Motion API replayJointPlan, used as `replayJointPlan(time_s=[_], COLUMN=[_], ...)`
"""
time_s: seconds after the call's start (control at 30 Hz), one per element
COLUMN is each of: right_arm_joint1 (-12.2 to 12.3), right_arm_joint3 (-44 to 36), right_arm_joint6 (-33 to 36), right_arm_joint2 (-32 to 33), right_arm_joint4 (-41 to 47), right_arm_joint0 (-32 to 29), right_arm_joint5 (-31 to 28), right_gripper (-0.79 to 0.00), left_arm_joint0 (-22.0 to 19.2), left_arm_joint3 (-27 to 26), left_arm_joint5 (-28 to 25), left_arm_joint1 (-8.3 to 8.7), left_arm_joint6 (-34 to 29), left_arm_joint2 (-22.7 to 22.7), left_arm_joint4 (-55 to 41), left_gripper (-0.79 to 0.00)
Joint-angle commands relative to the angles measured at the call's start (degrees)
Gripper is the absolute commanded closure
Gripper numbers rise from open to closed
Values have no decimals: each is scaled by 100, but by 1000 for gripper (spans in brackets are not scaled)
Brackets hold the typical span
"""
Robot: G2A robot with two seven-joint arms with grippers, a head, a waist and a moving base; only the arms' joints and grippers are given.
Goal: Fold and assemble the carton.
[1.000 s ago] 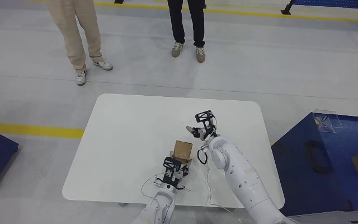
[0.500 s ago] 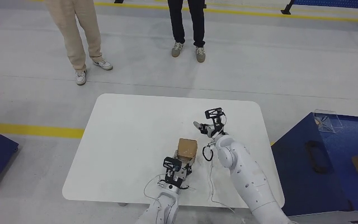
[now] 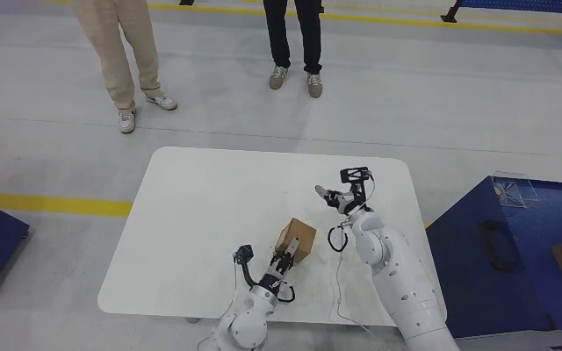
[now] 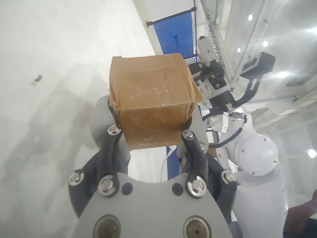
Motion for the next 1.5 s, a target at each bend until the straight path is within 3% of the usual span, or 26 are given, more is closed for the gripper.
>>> replayJointPlan(time_s=[0.0,0.2,0.33,0.43,0.47,0.5,0.57,0.67,0.8,1.27,1.47], right_arm_joint1=[-1,-1,0,-1,-1,-1,-1,-1,-1,-1,-1], right_arm_joint3=[-6,-12,-44,-53,-53,-53,-53,-53,-53,-53,-53], right_arm_joint6=[-7,37,52,70,70,70,70,70,70,70,70], right_arm_joint2=[-22,-85,-135,-169,-169,-169,-169,-169,-169,-169,-169], right_arm_joint4=[-9,-23,-63,-75,-75,-75,-75,-75,-75,-75,-75], right_arm_joint0=[-8,-5,-29,-44,-44,-44,-44,-44,-44,-44,-44], right_arm_joint5=[-1,-64,-93,-136,-136,-136,-136,-136,-136,-136,-136], right_gripper=[-785,-785,-785,-785,-785,-785,-785,-785,-785,-785,-785], left_arm_joint0=[35,307,772,1023,1038,1014,876,531,194,-132,-69], left_arm_joint3=[-70,-519,-1293,-1846,-1942,-1922,-1691,-1209,-813,-265,-414], left_arm_joint5=[226,741,965,916,928,912,1168,1560,1778,1866,1854], left_arm_joint1=[14,92,193,275,297,321,363,368,345,278,285], left_arm_joint6=[23,171,780,1655,2074,2404,2813,2711,2239,1099,1755], left_arm_joint2=[-16,-113,-226,-178,-134,-30,138,375,554,710,709], left_arm_joint4=[106,547,1448,2786,3348,4020,5271,6298,6725,6366,6292], left_gripper=[-785,-785,-785,-776,-628,-391,0,0,0,0,0])
